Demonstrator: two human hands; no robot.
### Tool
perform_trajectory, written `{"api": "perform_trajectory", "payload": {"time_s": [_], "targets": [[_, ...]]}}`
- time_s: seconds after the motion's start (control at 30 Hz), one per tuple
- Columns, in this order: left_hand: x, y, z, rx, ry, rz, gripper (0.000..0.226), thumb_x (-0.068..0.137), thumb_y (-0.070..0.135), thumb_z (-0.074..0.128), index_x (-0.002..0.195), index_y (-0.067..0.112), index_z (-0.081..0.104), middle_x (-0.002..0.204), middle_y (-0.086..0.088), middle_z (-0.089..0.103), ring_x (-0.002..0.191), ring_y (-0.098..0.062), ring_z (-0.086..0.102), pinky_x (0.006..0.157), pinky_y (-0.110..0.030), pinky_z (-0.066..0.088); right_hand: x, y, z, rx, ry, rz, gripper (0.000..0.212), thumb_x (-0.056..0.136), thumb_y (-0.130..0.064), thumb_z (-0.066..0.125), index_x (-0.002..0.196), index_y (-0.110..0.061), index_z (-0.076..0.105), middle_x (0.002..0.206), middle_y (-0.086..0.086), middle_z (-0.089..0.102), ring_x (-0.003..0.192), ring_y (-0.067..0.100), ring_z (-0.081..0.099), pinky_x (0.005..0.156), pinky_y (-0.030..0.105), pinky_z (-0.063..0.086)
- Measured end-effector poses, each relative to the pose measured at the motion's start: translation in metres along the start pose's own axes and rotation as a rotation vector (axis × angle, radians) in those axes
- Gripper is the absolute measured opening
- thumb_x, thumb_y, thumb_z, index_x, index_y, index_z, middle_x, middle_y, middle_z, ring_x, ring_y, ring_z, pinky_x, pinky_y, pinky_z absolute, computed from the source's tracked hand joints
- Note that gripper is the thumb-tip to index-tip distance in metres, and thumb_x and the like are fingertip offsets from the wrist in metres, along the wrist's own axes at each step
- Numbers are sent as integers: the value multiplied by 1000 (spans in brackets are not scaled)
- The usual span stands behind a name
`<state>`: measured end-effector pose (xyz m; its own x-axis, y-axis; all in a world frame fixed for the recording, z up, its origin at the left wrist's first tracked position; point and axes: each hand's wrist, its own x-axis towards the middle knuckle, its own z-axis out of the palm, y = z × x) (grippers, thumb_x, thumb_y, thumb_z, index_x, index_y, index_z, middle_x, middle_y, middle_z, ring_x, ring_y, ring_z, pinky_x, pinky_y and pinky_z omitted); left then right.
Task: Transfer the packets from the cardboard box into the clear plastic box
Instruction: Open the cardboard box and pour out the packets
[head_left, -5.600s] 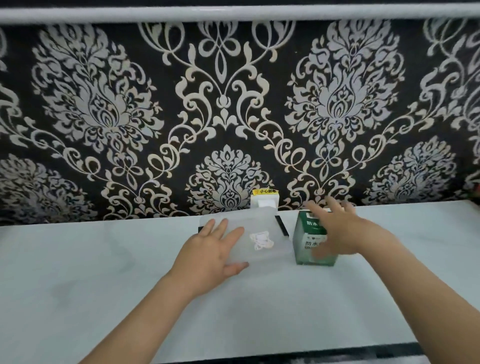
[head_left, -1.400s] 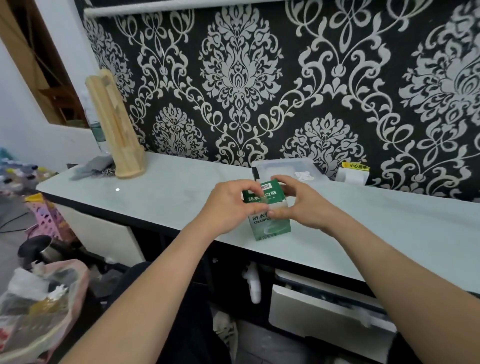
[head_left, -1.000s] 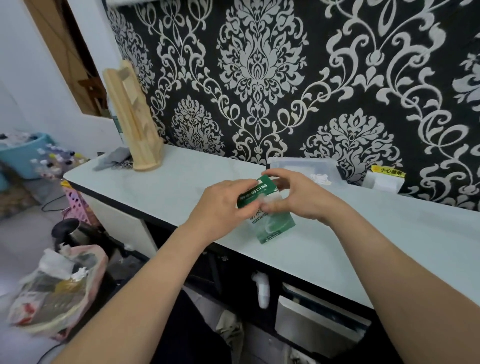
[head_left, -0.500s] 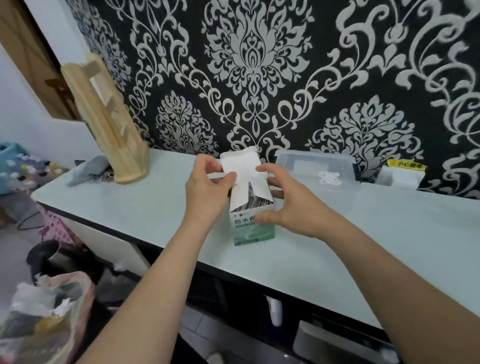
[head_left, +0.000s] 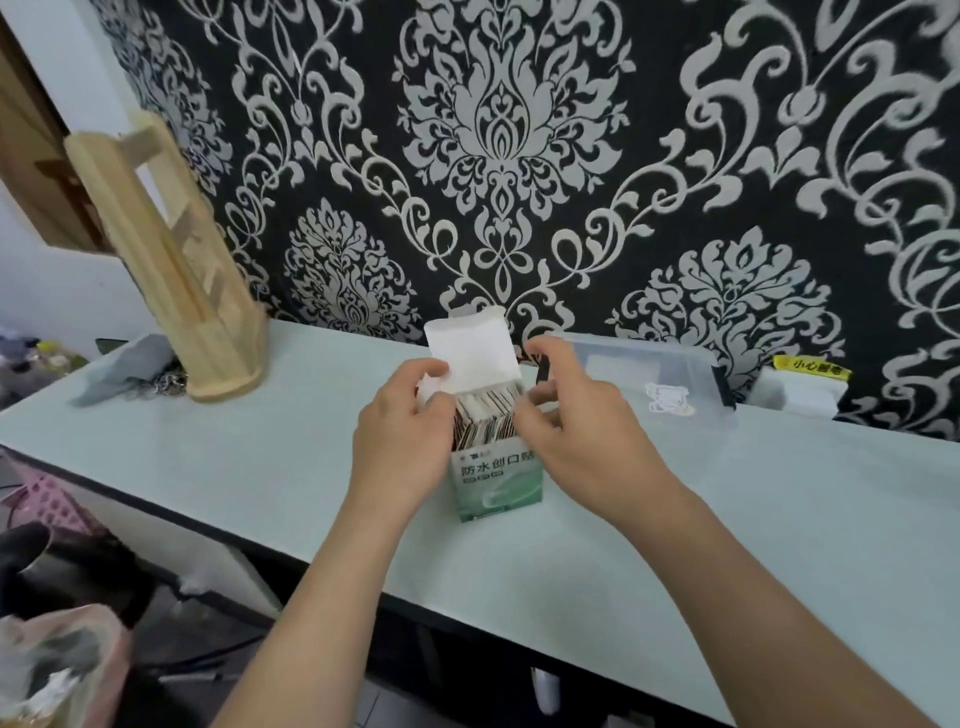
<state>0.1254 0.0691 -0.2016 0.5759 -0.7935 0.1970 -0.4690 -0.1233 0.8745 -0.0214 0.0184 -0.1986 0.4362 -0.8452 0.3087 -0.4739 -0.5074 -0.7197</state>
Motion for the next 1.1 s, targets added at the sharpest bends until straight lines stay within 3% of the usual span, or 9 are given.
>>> {"api": "perform_trajectory", "payload": {"time_s": [0.1,0.2,0.33,0.43,0.63,0.77,0.83,0.97,1.1], "targets": [[4,-7,-2,-79,10,-65,41,79,8,51,101,42,55,99,12,63,91,-14,61,84,-40,52,0,-3,-2,-72,102,2,41,90,-13,51,122,-35,40,73,2,62,60,19,56,55,41,47],[3,-16,-6,174,63,83,40,78,5,58,99,38,64,111,15,50,110,-15,49,90,-22,34,2,-3,0,-358,123,42,23,91,-31,56,114,-27,61,103,-2,57,88,19,57,73,32,47],[-4,-9,-5,192,31,202,20,88,28,61,106,31,67,102,13,60,90,-10,56,80,-23,39,1,-2,6,-464,94,74,29,94,-39,48,107,-19,66,109,1,51,99,21,53,77,34,46],[-3,-2,0,311,-107,120,29,88,40,59,115,30,57,101,15,56,91,-8,48,76,-27,36,0,2,4,-189,66,88,26,96,-26,50,119,-22,62,112,-1,64,90,19,63,83,34,50],[-2,17,-23,18,106,53,24,86,26,57,66,14,66,66,6,65,69,-18,58,58,-30,38,-12,-7,-14,549,52,242,20,91,-18,64,107,-28,66,120,-3,65,99,10,62,72,22,53],[-11,56,-30,22,-16,301,26,91,30,56,71,18,69,64,8,65,59,-5,54,47,-18,35,-22,-17,-53,-158,-151,9,68,85,-63,52,144,-37,33,159,-9,15,144,5,12,116,43,23],[-12,69,-23,-33,-58,370,30,94,30,54,72,13,66,64,1,63,57,-10,51,50,-20,35,-23,-25,-74,-178,-255,-83,84,75,-77,52,146,-41,24,154,-9,26,144,13,21,115,49,27],[-14,79,5,-271,-199,251,36,94,36,50,81,4,63,81,-20,66,69,-33,58,59,-38,42,-39,-23,-100,-12,-216,-59,88,62,-30,90,134,-37,38,121,-23,55,113,-4,53,94,20,47],[-25,91,29,-154,-50,372,19,86,30,65,99,20,55,92,2,60,78,-11,52,67,-23,42,-50,-12,-122,1,-67,-33,75,60,-15,90,120,-34,51,105,-19,66,95,-5,63,81,21,53]]}}
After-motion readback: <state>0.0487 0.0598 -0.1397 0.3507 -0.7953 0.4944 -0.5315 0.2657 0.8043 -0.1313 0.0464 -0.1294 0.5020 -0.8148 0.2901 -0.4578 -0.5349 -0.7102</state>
